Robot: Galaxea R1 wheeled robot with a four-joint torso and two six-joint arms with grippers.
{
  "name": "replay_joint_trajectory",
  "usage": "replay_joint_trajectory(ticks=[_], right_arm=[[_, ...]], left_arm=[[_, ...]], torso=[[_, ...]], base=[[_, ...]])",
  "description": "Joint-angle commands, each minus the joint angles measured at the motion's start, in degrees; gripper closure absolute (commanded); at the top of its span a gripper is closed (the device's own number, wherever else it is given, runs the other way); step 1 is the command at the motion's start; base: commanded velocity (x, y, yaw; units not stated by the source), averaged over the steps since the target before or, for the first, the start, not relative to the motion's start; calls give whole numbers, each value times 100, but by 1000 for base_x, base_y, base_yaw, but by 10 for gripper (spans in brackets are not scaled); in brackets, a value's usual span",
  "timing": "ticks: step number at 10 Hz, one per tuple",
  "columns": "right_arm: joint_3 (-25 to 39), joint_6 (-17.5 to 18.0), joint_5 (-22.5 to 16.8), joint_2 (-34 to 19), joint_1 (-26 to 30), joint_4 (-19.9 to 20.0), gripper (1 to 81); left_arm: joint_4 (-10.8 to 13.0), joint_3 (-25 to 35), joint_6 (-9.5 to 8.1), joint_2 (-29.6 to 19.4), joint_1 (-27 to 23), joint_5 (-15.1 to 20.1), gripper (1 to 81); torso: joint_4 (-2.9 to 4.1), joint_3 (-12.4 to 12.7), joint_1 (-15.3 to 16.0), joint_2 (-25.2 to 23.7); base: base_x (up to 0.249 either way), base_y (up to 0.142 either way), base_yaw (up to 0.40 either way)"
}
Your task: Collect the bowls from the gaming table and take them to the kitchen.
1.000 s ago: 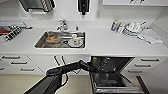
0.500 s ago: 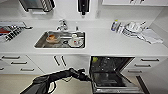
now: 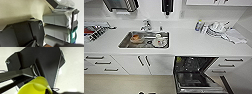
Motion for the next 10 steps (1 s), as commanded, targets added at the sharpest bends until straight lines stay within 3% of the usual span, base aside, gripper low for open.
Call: replay_joint_trajectory(ticks=[1,2,4,7,10], right_arm=[[-26,44,-327,-59,37,3,811],[-26,44,-336,-59,46,3,811],[1,44,-353,-41,81,-6,811],[-8,35,-362,-33,73,-23,811],[-34,35,-362,-94,81,-6,811]], left_arm=[[-5,-140,780,-631,988,1234,10],[-22,-334,894,-587,1296,1471,10],[-31,-685,913,-456,1683,1893,10],[-76,-1373,904,-95,1999,1983,10],[-84,-2355,886,405,2343,2394,10]], torso=[[0,0,0,0],[0,0,0,0],[0,0,-2,0],[0,0,-4,-2],[0,2,-4,-2]], base=[[0,0,0],[0,0,0],[0,0,0],[0,0,0],[0,0,0]])
